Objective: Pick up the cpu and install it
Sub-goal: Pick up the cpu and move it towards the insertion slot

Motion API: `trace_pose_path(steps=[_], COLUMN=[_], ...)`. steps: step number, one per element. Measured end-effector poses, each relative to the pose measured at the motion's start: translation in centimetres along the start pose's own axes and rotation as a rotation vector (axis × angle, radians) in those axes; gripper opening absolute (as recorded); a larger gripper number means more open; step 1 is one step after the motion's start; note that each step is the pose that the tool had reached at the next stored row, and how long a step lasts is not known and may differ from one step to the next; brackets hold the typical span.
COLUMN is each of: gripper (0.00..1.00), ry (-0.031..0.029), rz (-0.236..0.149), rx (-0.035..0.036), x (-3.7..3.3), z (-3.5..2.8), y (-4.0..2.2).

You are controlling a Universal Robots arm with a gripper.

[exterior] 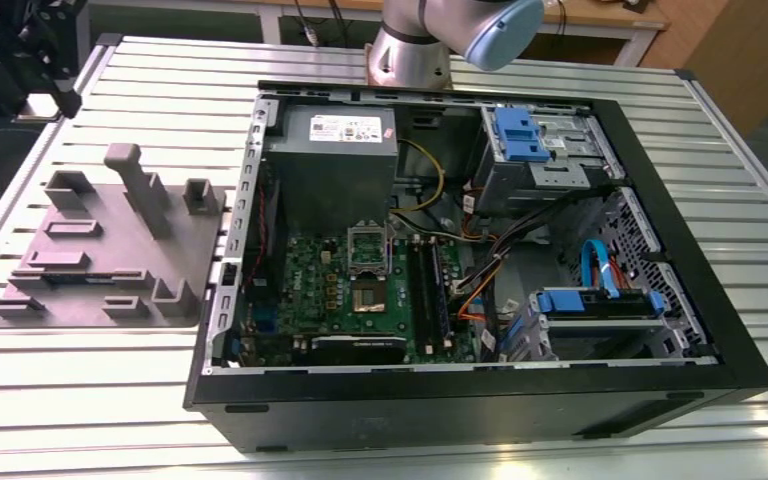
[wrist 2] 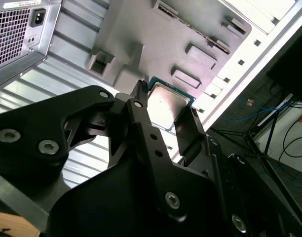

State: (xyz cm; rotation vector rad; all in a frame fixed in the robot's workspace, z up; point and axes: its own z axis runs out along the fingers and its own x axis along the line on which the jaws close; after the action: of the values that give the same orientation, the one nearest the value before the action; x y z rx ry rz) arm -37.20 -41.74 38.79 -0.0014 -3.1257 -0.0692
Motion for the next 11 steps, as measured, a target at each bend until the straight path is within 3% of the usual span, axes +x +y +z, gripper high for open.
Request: trace_pose_path(steps=[11], gripper=[0.47], ry=[-0.0001], rz=[0.000], rx=[0.0000], x=[-0.54], z=[0.00], y=[0.00])
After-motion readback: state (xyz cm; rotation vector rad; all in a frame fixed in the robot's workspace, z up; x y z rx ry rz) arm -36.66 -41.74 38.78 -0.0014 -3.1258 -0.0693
